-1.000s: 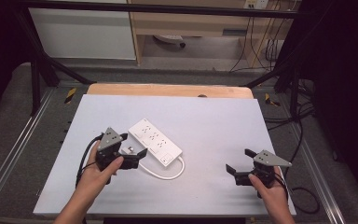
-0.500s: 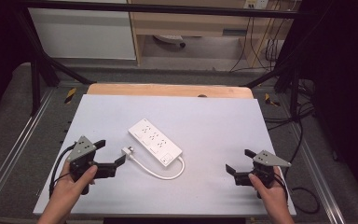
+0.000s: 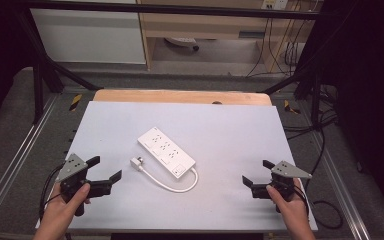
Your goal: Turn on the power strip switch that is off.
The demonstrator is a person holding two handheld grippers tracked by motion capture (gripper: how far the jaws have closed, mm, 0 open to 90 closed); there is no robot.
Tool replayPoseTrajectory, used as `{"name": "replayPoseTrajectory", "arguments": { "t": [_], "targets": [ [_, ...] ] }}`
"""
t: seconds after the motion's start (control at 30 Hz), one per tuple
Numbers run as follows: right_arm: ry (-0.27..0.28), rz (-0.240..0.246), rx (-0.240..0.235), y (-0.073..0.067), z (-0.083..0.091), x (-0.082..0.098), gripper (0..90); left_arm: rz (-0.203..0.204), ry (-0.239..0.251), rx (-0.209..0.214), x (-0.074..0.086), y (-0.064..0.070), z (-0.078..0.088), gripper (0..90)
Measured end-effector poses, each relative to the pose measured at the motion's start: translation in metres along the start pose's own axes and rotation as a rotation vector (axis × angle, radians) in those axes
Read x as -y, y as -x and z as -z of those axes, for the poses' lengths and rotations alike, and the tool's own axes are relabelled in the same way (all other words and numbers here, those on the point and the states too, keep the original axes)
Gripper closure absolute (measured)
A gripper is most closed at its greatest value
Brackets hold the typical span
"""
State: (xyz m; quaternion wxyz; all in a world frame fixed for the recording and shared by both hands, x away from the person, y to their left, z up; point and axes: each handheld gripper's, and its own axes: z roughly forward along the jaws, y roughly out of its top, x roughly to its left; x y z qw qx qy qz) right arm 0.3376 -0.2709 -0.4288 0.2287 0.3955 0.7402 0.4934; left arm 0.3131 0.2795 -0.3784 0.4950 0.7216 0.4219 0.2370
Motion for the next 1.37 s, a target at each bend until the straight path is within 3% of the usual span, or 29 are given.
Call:
{"name": "replayPoseTrajectory", "arguments": {
  "t": [0.27,0.8,1.13,1.27,1.37],
  "targets": [
    [-0.001,-0.003,0.000,0.000,0.000,0.000,2.1,0.027,-0.008,0.000,0.014,-0.007,0.004,9.6],
    [-0.001,0.000,0.001,0.000,0.000,0.000,2.1,0.005,-0.053,0.048,0.033,0.001,-0.004,8.7],
    [-0.011,0.001,0.009,0.000,-0.001,0.001,2.1,-0.020,-0.084,0.087,0.040,0.012,-0.014,8.7],
    [-0.043,-0.009,0.038,0.002,-0.004,0.003,2.5,-0.037,-0.109,0.105,0.044,0.019,-0.020,8.8],
    [-0.103,-0.034,0.084,0.005,-0.012,0.008,2.9,-0.062,-0.118,0.116,0.044,0.024,-0.023,8.7]
  ]
}}
